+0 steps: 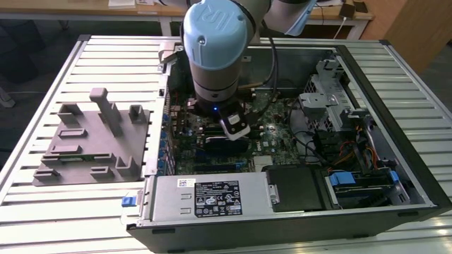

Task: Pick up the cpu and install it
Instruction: 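Install the second cpu locking lever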

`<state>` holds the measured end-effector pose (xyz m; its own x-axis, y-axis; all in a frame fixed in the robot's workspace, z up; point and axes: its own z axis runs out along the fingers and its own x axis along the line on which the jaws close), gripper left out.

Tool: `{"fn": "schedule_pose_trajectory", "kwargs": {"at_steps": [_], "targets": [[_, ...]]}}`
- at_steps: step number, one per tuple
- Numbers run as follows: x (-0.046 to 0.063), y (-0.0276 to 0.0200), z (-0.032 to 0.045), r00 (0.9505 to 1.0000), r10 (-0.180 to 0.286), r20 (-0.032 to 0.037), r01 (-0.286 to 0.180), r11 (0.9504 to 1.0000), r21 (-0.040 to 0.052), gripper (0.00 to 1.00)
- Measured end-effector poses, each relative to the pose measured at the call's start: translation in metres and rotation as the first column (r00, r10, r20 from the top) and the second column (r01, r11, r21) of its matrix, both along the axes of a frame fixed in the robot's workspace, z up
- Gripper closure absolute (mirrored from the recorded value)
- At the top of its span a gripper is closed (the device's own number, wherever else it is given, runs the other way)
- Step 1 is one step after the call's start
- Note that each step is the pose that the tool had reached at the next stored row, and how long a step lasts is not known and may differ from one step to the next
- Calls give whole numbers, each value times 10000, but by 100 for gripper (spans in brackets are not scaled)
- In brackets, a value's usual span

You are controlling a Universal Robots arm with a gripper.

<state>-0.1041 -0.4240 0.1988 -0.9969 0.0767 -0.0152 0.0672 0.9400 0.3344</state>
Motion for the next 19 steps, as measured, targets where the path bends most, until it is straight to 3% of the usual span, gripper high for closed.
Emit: {"fn": "schedule_pose_trajectory", "kwargs": {"at_steps": [10,12,17,19], "targets": [[0,0,207,10000,0,3,0,10000,-83,89],[-1,1,248,10000,-2,5,2,9999,-163,89],[0,31,277,10000,0,6,0,9987,-507,89],[0,42,277,10000,-3,4,3,9984,-569,89]]}}
